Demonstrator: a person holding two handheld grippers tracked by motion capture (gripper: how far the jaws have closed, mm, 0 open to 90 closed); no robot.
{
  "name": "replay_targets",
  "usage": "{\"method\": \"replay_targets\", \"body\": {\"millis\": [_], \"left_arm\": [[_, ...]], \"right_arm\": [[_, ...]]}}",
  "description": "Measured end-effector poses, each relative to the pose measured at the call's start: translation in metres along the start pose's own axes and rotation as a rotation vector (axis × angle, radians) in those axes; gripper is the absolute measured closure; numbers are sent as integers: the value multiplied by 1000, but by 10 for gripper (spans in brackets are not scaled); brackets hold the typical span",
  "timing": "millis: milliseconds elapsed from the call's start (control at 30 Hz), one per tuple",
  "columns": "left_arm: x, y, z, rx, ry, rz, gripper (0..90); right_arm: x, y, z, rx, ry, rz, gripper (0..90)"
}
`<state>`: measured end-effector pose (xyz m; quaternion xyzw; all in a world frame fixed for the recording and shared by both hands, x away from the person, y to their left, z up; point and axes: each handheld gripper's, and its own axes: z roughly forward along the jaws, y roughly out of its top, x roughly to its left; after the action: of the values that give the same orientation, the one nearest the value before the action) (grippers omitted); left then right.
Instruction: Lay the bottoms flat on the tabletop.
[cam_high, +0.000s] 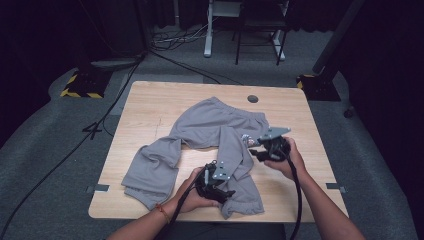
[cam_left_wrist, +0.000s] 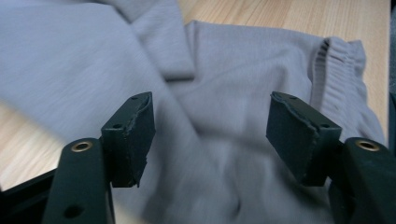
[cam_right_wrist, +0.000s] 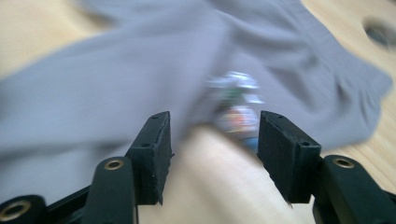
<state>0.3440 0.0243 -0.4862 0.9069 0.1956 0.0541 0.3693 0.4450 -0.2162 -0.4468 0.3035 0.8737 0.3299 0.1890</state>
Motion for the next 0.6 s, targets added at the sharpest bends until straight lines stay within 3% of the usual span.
{"method": "replay_targets", "body": {"millis": [67, 133, 200, 267, 333, 400, 433, 567, 600], "left_arm": [[-2, 1, 8, 17, -13, 9, 331], [-3, 2, 11, 22, -33, 22, 364], [-4, 3, 12, 16, -53, 19, 395], [-8, 5, 14, 22, -77, 28, 414], [-12, 5, 16, 31, -64, 67, 436], [-15, 4, 15, 41, -71, 88, 439], [-16, 2, 13, 39, -78, 88, 439], [-11, -10, 1, 44, -132, 115, 440], [-10, -13, -2, 46, -141, 115, 440]], "right_arm": [[-19, -1, 22, 26, -46, 53, 491], [-32, -3, 39, 35, -42, 125, 576], [-38, -3, 49, 28, -83, 134, 621], [-41, -4, 56, 23, -69, 151, 624], [-45, -3, 62, 45, -63, 161, 654], [-50, 0, 65, 63, -117, 162, 683], [-53, 1, 67, 74, -149, 137, 683], [-78, 1, 68, 119, -234, 176, 680], [-87, -1, 67, 137, -276, 181, 679]]}}
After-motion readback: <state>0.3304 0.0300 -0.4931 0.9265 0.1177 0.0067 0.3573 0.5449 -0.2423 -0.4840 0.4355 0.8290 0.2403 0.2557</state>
